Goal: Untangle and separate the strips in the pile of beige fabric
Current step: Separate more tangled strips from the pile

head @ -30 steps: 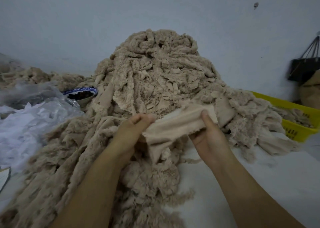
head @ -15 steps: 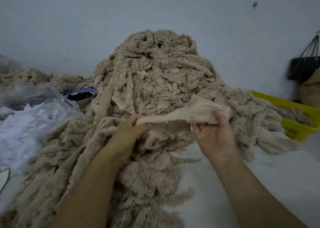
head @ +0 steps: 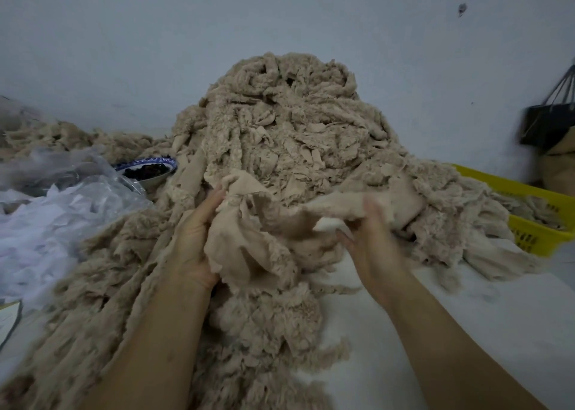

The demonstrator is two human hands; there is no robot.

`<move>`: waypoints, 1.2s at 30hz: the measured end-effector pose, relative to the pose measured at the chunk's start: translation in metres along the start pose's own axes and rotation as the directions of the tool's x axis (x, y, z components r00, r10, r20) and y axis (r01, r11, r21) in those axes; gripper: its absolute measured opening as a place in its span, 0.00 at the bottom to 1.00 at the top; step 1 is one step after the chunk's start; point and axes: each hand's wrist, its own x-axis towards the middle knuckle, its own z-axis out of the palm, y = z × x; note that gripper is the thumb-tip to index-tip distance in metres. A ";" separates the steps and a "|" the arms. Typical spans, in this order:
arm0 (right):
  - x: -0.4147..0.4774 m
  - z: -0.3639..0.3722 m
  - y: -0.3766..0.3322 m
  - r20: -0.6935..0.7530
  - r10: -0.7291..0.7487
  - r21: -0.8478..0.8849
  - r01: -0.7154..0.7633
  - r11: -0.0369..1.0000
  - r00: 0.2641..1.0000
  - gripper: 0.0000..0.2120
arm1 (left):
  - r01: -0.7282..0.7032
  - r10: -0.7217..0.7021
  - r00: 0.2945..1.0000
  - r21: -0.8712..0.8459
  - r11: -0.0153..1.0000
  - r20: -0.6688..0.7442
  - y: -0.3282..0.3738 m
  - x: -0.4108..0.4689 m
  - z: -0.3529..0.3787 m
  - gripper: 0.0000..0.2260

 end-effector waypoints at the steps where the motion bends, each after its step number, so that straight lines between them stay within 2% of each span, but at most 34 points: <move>1: -0.005 0.006 0.004 0.014 -0.004 -0.347 0.008 0.938 1.000 0.26 | -0.013 0.013 1.000 0.002 1.000 0.006 -0.001 0.000 0.000 0.24; 2: -0.009 0.011 0.009 0.041 -0.006 -0.565 0.028 0.824 0.999 0.29 | -0.027 0.027 0.999 0.008 1.000 0.020 -0.002 0.000 0.001 0.24; 3: -0.012 0.014 0.012 0.068 0.014 -0.644 0.033 0.764 0.998 0.31 | -0.037 0.036 0.998 0.023 0.999 0.047 -0.003 0.000 0.003 0.24; 4: -0.015 0.018 0.013 0.097 0.055 -0.628 0.019 0.778 0.994 0.33 | -0.041 0.038 0.996 0.040 0.998 0.085 -0.004 0.000 0.004 0.23; 6: -0.021 0.024 0.014 0.160 0.148 -0.478 -0.055 0.877 0.976 0.34 | -0.040 0.028 0.988 0.078 0.996 0.150 -0.006 -0.001 0.007 0.23; 9: -0.024 0.033 0.015 0.291 0.148 -0.226 -0.083 0.971 0.945 0.29 | -0.017 -0.036 0.966 0.202 0.979 0.254 -0.011 -0.004 0.010 0.24; 11: -0.023 0.035 0.017 0.389 0.136 0.004 -0.149 0.989 0.911 0.30 | 0.016 -0.113 0.932 0.270 0.963 0.345 -0.017 -0.006 0.013 0.25; 13: -0.024 0.036 0.015 0.435 0.159 0.118 -0.231 0.966 0.886 0.33 | 0.037 -0.184 0.896 0.345 0.938 0.404 -0.022 -0.008 0.016 0.25; 15: -0.023 0.037 0.014 0.436 0.175 0.156 -0.266 0.951 0.883 0.31 | 0.012 -0.212 0.889 0.442 0.897 0.405 -0.025 -0.009 0.017 0.25; 18: -0.017 0.032 0.011 0.303 0.171 0.263 -0.254 0.931 0.938 0.24 | 0.005 -0.228 0.898 0.509 0.861 0.376 -0.026 -0.009 0.018 0.25; 19: -0.014 0.028 0.010 0.245 0.152 0.309 -0.226 0.924 0.957 0.21 | -0.005 -0.228 0.911 0.561 0.828 0.344 -0.026 -0.009 0.018 0.24; 20: -0.011 0.025 0.009 0.187 0.125 0.338 -0.183 0.923 0.974 0.18 | -0.036 -0.215 0.932 0.662 0.748 0.293 -0.027 -0.009 0.018 0.23; 22: -0.007 0.020 0.007 0.074 0.072 0.342 -0.093 0.935 0.995 0.16 | -0.100 -0.190 0.959 0.880 0.465 0.209 -0.031 -0.008 0.018 0.17; 23: -0.006 0.020 0.007 0.033 0.060 0.332 -0.067 0.941 0.998 0.15 | -0.119 -0.191 0.961 0.925 0.361 0.198 -0.034 -0.008 0.019 0.12; 24: -0.006 0.021 0.007 0.001 0.058 0.317 -0.055 0.947 0.998 0.15 | -0.125 -0.205 0.958 0.937 0.327 0.200 -0.036 -0.009 0.020 0.09; 27: -0.004 0.022 0.011 -0.095 0.093 0.265 -0.065 0.962 0.991 0.16 | -0.156 -0.220 0.944 0.919 0.361 0.247 -0.037 -0.011 0.020 0.18; 30: -0.004 0.027 0.015 -0.137 0.152 0.218 -0.120 0.969 0.979 0.13 | -0.200 -0.245 0.915 0.885 0.420 0.322 -0.040 -0.015 0.025 0.11; 32: -0.002 0.026 0.016 -0.165 0.155 0.224 -0.116 0.968 0.974 0.11 | -0.245 -0.208 0.916 0.888 0.389 0.344 -0.044 -0.015 0.025 0.14; 33: -0.001 0.023 0.015 -0.171 0.140 0.272 -0.090 0.958 0.975 0.10 | -0.292 -0.162 0.921 0.903 0.316 0.355 -0.045 -0.015 0.023 0.15; 34: 0.001 0.017 0.012 -0.179 0.118 0.342 -0.051 0.938 0.977 0.09 | -0.342 -0.104 0.925 0.921 0.189 0.365 -0.046 -0.012 0.021 0.16; 36: 0.003 0.004 0.006 -0.192 0.070 0.472 0.030 0.881 0.979 0.07 | -0.358 0.053 0.929 0.927 -0.112 0.365 -0.045 -0.006 0.018 0.10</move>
